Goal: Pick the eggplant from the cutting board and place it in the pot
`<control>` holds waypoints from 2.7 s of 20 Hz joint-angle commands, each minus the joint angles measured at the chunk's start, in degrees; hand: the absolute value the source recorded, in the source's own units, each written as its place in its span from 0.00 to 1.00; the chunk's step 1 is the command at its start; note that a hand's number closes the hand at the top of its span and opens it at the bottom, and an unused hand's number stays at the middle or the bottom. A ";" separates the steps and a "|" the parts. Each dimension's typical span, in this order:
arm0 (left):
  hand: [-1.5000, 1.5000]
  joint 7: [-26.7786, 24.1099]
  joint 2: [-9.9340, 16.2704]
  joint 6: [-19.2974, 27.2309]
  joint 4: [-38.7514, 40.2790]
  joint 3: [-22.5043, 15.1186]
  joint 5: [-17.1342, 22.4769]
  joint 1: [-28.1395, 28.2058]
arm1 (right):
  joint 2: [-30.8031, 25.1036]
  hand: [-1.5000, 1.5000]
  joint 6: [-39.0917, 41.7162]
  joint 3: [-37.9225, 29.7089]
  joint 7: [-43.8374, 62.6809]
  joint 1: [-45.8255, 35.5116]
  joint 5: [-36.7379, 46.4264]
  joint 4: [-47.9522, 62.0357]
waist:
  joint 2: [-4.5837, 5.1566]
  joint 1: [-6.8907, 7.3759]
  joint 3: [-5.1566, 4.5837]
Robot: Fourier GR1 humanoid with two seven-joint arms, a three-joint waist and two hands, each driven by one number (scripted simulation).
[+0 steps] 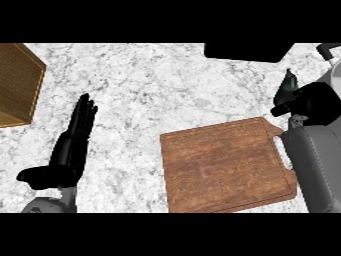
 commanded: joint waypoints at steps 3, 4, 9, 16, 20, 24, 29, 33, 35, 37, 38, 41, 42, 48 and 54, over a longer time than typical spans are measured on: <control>0.50 0.98 -0.47 -1.11 0.18 -1.68 -0.55 -2.93 | -9.62 1.00 2.59 -6.84 7.51 -14.26 6.53 11.70 | 0.97 3.59 -0.11; 0.50 0.78 -1.04 -0.99 -0.21 -2.49 -0.97 -3.19 | -10.79 1.00 2.30 -6.95 7.24 -15.51 8.13 13.73 | 1.05 4.11 -0.07; 0.50 0.96 -1.31 -1.21 -0.33 -3.03 -1.11 -3.39 | -15.19 1.00 4.17 -9.16 10.82 -21.81 14.63 22.28 | 1.09 5.56 -0.08; 0.50 1.71 -1.77 -0.87 0.49 -3.24 -1.41 -3.98 | -18.49 1.00 5.59 -11.86 16.61 -29.00 22.43 30.26 | 0.69 5.34 -0.08; 0.50 0.32 -2.44 -0.43 1.87 -3.72 -2.20 -3.28 | -18.89 1.00 3.73 -13.94 19.06 -29.56 25.59 33.62 | 0.80 4.23 0.00; 0.50 0.84 -2.06 0.10 1.39 -2.43 -1.86 -3.46 | -18.90 1.00 2.99 -16.06 21.12 -30.35 28.14 36.35 | 0.06 3.12 0.09; 0.50 1.15 -3.06 1.20 2.03 -2.99 -2.45 -2.35 | -19.12 1.00 1.80 -18.54 21.92 -30.96 30.78 38.38 | -0.71 1.08 0.10; 0.50 1.12 -1.70 0.76 1.73 -0.89 -1.69 -2.47 | -18.55 1.00 0.28 -21.70 21.92 -29.35 32.05 39.43 | -1.03 0.08 0.10; 0.50 0.74 -1.05 0.50 1.97 -0.14 -1.42 -1.18 | -18.69 1.00 1.00 -22.05 21.93 -29.45 32.85 39.81 | -1.61 -1.02 0.04; 0.50 1.08 -0.87 0.33 1.92 1.06 -0.42 -1.03 | -16.80 1.00 -3.02 -23.69 21.93 -27.03 32.41 40.08 | -1.56 -1.30 0.10; 0.50 0.29 -0.96 -0.06 2.63 0.59 -0.67 -0.34 | -16.79 1.00 -3.25 -24.89 21.64 -27.18 31.78 39.93 | -1.59 -1.55 0.09; 0.50 0.62 -1.68 1.97 1.96 0.05 -2.51 -0.90 | -16.38 1.00 -5.00 -28.16 19.13 -25.33 30.15 40.96 | -1.66 -2.03 0.16; 0.50 0.54 -1.25 -0.18 2.26 0.98 -0.30 -0.76 | -18.15 1.00 -5.42 -30.36 16.42 -25.09 28.44 41.50 | -1.43 -1.94 0.18; 0.50 1.10 -0.51 0.92 2.44 2.44 -0.96 -0.73 | -15.77 1.00 -9.47 -36.38 15.48 -20.68 25.48 42.04 | -1.77 -2.83 0.17; 0.50 -0.98 -1.94 0.80 1.31 1.12 -1.16 1.27 | -16.23 0.00 -10.71 -45.41 16.44 -16.71 20.19 42.55 | -1.90 -3.17 0.19</control>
